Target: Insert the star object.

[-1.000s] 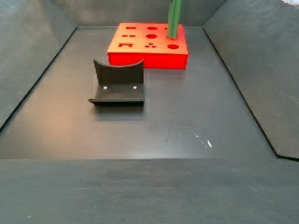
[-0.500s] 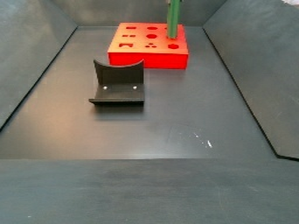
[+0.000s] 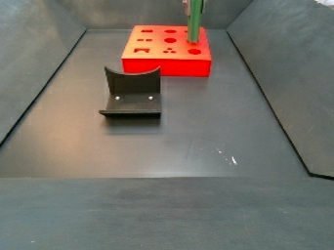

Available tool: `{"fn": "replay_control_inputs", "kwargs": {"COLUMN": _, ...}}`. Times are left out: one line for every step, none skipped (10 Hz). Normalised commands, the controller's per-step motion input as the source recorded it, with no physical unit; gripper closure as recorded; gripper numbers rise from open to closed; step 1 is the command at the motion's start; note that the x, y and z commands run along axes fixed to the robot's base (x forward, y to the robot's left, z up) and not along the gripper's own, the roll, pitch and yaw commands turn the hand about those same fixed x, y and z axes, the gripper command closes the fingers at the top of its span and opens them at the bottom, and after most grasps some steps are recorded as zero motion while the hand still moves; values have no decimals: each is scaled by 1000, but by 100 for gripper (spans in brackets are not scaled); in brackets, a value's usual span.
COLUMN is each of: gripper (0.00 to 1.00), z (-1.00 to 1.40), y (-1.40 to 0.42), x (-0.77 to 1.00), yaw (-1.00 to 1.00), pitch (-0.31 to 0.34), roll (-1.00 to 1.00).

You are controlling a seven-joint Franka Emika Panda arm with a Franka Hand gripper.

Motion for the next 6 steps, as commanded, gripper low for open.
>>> {"fn": "replay_control_inputs", "kwargs": {"gripper": 100, "z": -1000, "y": 0, "x": 0, "yaw": -77, "pitch": 26, "roll": 0}}
{"fn": "replay_control_inputs", "kwargs": {"gripper": 100, "z": -1000, "y": 0, "x": 0, "yaw": -66, "pitch": 56, "roll": 9}}
{"fn": "replay_control_inputs", "kwargs": {"gripper": 100, "z": -1000, "y": 0, "x": 0, "yaw": -66, "pitch": 66, "roll": 9}}
{"fn": "replay_control_inputs", "kwargs": {"gripper": 100, "z": -1000, "y": 0, "x": 0, "yaw": -89, "pitch": 94, "roll": 0}}
{"fn": "replay_control_inputs", "kwargs": {"gripper": 100, "z": -277, "y": 0, "x": 0, "yaw": -26, "pitch": 0, "roll": 0}}
{"fn": "replay_control_inputs", "kwargs": {"gripper": 100, "z": 0, "y": 0, "x": 0, "yaw": 0, "pitch": 0, "roll": 0}}
